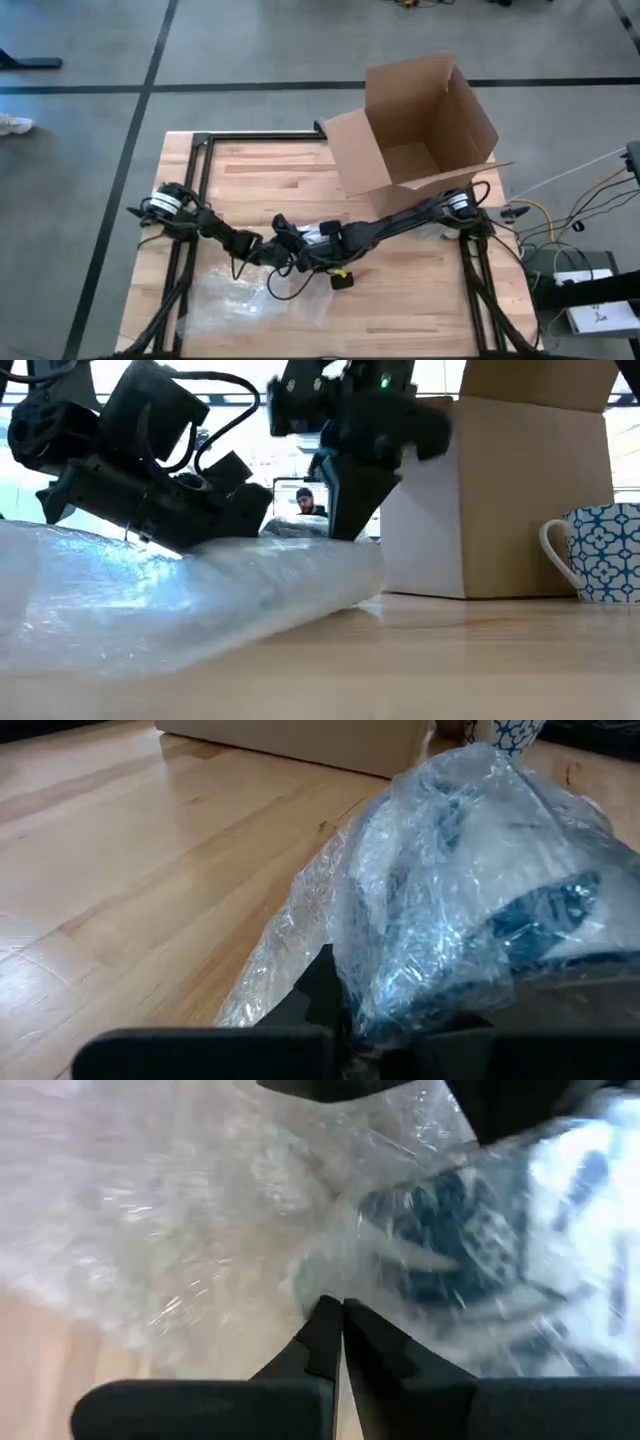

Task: Wrap mug
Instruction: Wrap the blue mug with the right bubble wrap

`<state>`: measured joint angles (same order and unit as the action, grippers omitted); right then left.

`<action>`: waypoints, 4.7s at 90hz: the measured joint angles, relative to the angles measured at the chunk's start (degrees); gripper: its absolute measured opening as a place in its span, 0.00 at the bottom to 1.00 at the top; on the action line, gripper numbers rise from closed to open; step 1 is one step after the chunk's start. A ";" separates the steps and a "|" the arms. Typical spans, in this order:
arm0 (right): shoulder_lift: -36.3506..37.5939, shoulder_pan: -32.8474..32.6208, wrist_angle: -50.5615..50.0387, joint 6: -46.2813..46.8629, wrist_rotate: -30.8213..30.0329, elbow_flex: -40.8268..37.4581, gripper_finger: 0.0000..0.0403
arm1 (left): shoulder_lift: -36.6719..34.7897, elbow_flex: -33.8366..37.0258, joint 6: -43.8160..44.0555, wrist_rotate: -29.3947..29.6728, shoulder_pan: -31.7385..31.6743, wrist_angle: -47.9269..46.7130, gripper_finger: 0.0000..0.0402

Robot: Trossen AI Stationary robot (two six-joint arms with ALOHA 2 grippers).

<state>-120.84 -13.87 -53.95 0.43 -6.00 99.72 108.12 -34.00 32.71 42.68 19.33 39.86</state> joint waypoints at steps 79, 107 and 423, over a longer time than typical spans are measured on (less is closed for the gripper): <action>-6.67 0.25 4.77 -2.68 -0.06 0.25 0.00 | 0.00 -0.04 -1.24 0.55 0.08 0.00 0.02; -3.76 0.30 3.21 0.01 -0.19 0.18 0.00 | 0.02 0.00 0.25 0.22 0.07 0.04 0.02; 5.12 -2.97 49.04 12.27 -25.64 -29.39 0.00 | -44.65 0.04 -17.33 -13.10 -7.75 -50.09 0.21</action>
<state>-115.72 -16.84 -4.91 12.69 -31.64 70.32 63.46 -33.95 15.38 29.57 11.58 -10.24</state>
